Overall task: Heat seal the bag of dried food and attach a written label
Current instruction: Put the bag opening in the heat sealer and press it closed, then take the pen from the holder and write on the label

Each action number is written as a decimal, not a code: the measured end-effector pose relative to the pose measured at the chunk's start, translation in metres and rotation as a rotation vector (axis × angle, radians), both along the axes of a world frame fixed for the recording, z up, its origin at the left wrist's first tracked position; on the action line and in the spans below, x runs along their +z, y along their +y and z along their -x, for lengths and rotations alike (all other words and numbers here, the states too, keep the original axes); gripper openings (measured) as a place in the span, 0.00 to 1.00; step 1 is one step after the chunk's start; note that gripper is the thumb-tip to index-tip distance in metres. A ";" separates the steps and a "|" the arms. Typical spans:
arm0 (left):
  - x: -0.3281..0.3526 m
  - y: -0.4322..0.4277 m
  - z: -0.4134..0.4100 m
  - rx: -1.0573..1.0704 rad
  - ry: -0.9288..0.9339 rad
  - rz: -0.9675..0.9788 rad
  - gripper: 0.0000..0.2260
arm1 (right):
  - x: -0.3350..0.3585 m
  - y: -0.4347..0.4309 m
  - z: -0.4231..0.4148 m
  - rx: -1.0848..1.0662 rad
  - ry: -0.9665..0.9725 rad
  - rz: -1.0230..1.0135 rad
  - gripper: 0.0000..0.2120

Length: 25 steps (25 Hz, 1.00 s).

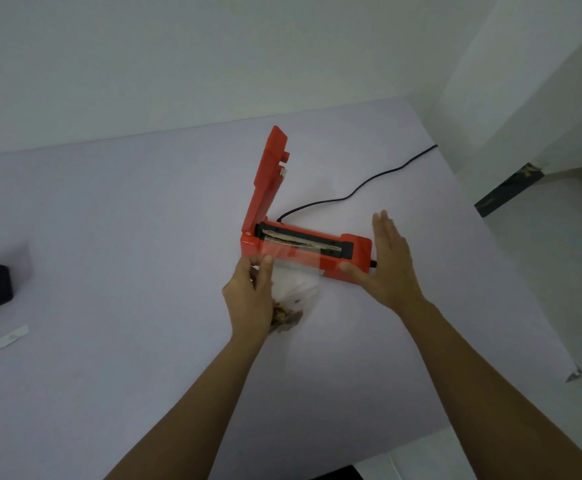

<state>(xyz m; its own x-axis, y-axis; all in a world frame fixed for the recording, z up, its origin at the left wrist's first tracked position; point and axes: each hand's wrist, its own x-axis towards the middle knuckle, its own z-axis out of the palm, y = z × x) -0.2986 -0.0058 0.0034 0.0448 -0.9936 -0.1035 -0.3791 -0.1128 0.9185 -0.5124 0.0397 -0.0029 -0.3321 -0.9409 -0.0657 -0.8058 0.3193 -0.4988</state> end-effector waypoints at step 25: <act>-0.048 -0.003 -0.243 0.004 -0.270 -0.208 0.14 | -0.052 -0.015 -0.284 -0.095 -0.690 -0.139 0.01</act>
<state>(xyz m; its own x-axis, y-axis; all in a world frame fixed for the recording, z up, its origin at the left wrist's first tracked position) -0.0560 -0.0092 -0.0446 0.1019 -0.9523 -0.2877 -0.6049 -0.2889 0.7421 -0.2287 0.0246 -0.0545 -0.2514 -0.8776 -0.4081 -0.2860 0.4702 -0.8350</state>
